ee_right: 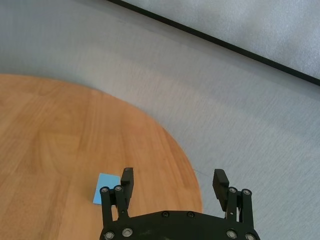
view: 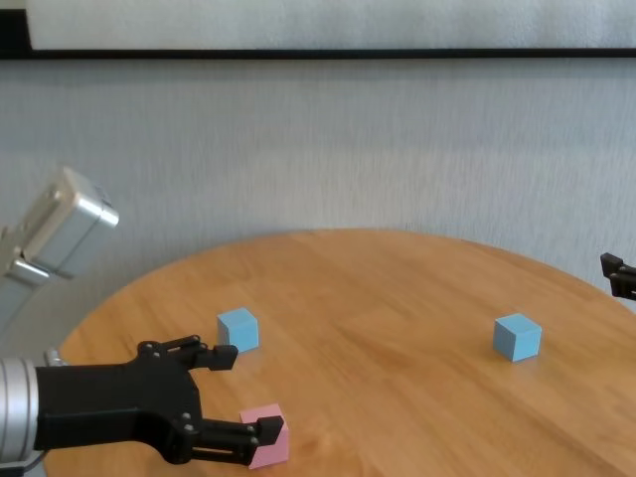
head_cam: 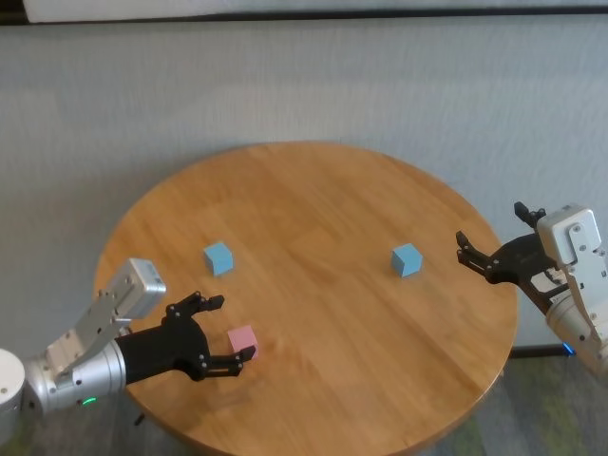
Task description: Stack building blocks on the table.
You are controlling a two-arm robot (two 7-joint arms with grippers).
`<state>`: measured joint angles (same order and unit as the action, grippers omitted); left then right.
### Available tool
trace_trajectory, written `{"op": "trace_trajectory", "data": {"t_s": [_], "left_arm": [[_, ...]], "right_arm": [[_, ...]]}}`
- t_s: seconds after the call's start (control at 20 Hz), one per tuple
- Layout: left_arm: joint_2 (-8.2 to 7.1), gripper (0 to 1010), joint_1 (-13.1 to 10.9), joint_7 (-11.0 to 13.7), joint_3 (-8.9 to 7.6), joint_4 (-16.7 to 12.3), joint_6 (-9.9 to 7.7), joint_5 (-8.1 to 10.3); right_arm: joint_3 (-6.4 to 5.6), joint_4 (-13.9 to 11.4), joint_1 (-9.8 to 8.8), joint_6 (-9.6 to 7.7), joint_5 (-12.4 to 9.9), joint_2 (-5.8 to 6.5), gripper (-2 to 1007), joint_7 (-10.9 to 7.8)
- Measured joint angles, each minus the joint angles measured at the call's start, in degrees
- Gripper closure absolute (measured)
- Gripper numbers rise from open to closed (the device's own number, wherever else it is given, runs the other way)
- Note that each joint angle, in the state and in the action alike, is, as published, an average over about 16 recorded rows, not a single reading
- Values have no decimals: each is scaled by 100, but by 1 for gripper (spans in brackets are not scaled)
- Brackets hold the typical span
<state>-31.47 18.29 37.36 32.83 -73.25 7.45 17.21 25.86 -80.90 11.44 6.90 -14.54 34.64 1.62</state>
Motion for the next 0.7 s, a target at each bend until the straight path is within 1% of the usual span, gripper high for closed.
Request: {"op": "trace_trajectory", "data": {"t_s": [0.2, 0.7], "left_arm": [[90, 10, 69, 119, -20, 149, 38, -5], [308, 10, 236, 374, 24, 534, 65, -46]], "right_arm": [[0, 0, 0, 0, 0, 0, 4, 0], [0, 0, 0, 0, 0, 0, 5, 0]]}}
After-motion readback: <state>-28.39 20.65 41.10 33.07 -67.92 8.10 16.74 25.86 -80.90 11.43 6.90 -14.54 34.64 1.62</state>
